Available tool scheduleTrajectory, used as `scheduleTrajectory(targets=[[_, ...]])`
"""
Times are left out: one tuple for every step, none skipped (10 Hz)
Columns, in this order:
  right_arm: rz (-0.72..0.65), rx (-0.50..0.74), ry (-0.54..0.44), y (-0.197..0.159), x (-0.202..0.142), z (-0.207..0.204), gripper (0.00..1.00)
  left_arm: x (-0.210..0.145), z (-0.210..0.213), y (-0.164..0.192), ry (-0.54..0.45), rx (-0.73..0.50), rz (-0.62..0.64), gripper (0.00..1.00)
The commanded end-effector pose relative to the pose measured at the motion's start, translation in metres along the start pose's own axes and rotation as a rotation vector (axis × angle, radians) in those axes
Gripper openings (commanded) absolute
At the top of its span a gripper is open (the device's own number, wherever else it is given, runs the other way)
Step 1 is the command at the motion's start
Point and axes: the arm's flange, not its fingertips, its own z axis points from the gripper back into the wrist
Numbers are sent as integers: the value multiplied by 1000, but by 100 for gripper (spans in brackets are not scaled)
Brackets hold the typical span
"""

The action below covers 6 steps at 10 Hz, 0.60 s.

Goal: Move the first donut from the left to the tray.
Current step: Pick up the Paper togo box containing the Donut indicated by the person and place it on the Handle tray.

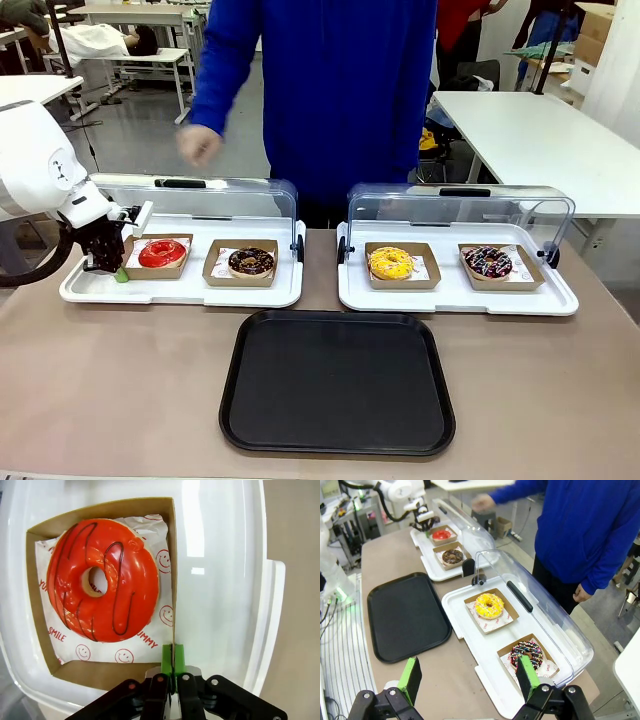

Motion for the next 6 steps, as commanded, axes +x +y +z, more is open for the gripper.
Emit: scheduleTrajectory(targets=[[26, 2, -24, -2, 2, -1, 100, 0, -1, -1, -4, -2, 2, 0], [26, 2, -24, -2, 2, -1, 100, 0, -1, -1, -4, -2, 2, 0], [26, 2, -24, -2, 2, -1, 100, 0, 0, 0, 0, 0, 0, 2], [26, 2, -24, -2, 2, -1, 100, 4, 11, -6, 3, 28, 9, 2], [26, 2, -24, -2, 2, -1, 100, 9, 20, -11, 0, 61, 9, 2], [26, 2, -24, -2, 2, -1, 100, 15, 29, -17, -11, 89, 15, 2]])
